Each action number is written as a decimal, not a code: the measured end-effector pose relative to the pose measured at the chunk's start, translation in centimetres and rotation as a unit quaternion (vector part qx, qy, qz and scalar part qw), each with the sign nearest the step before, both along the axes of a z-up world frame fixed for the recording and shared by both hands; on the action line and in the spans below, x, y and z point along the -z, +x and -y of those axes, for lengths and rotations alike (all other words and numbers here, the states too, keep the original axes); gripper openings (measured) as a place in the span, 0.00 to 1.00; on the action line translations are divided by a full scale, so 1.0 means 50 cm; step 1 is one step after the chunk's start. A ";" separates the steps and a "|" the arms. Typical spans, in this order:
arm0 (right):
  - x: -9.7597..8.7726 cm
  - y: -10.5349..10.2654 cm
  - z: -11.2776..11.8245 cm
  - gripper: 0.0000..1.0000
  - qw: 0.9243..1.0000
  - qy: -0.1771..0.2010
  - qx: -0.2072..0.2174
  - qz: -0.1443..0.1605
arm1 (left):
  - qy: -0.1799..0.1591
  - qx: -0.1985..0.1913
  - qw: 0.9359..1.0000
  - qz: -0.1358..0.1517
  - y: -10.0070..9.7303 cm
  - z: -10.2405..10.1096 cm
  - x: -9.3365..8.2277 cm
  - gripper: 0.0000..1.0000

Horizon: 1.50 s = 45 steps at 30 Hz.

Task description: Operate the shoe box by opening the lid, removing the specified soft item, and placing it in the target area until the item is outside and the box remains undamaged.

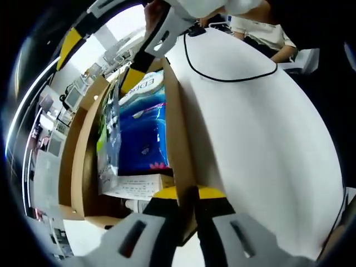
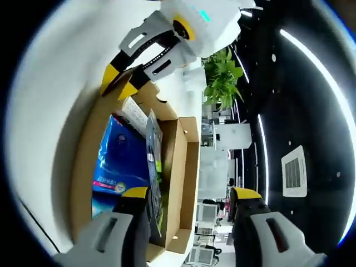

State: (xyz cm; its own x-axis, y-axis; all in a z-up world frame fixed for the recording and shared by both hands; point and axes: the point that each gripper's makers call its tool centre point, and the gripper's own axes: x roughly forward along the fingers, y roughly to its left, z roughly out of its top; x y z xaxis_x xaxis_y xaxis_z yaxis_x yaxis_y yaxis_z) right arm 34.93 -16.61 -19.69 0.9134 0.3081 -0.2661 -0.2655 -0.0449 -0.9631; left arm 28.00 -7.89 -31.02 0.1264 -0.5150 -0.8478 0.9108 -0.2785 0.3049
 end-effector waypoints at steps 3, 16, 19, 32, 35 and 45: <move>0.024 0.016 0.001 0.58 1.000 0.015 0.007 -0.025 | -0.001 0.001 1.000 -0.001 0.001 0.000 0.000 0.08; 0.071 0.041 -0.015 0.57 0.998 0.006 0.010 -0.054 | 0.004 0.003 1.000 0.005 0.001 -0.002 0.001 0.08; 0.076 0.046 -0.017 0.57 0.998 0.005 0.009 -0.057 | 0.002 0.002 1.000 0.003 0.002 -0.002 0.001 0.08; 0.084 0.056 -0.037 0.53 0.998 0.005 0.016 -0.054 | 0.000 0.002 1.000 0.000 0.003 -0.001 0.000 0.08; 0.098 0.060 -0.039 0.52 0.998 -0.005 0.017 -0.061 | 0.001 0.002 1.000 0.002 0.002 -0.001 0.000 0.08; 0.106 0.099 -0.050 0.47 0.998 -0.004 0.024 -0.062 | 0.000 0.002 1.000 0.002 0.001 0.001 0.000 0.08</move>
